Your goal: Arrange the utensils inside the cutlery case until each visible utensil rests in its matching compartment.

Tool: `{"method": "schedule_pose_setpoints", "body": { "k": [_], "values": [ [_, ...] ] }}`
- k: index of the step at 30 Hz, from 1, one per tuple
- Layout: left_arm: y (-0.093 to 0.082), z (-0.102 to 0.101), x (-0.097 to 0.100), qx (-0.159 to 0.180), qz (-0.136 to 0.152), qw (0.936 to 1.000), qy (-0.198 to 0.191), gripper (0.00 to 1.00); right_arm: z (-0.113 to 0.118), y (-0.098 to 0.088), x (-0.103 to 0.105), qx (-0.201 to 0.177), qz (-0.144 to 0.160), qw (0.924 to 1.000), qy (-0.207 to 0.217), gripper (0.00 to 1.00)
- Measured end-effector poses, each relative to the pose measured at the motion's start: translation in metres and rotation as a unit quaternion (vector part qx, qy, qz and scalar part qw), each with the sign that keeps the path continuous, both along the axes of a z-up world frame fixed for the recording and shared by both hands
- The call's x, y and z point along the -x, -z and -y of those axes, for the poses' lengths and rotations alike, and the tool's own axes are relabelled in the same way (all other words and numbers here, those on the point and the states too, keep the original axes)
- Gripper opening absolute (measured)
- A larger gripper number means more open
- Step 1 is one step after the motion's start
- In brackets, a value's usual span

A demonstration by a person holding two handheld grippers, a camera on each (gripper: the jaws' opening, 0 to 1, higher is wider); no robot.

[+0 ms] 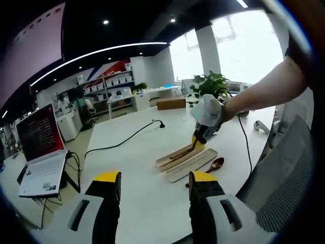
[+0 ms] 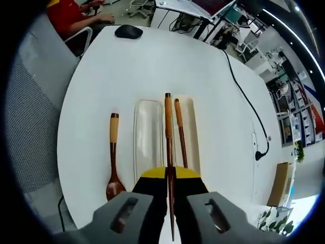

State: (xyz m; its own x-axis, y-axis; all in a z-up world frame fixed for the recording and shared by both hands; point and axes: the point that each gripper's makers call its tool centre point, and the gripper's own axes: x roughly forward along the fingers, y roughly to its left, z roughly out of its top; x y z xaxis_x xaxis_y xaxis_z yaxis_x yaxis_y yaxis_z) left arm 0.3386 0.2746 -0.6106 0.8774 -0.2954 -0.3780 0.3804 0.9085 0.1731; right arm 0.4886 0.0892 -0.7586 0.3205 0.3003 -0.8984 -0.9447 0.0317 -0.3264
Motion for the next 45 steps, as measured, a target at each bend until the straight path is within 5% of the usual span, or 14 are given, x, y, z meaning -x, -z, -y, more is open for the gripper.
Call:
{"method": "schedule_pose_setpoints", "body": {
  "k": [45],
  "values": [
    [0.012,-0.007,-0.002,-0.009,-0.031,0.9993,-0.02,0.53,-0.022,0.045,-0.035,0.03,-0.019,0.999,-0.026,0.0]
  ]
}}
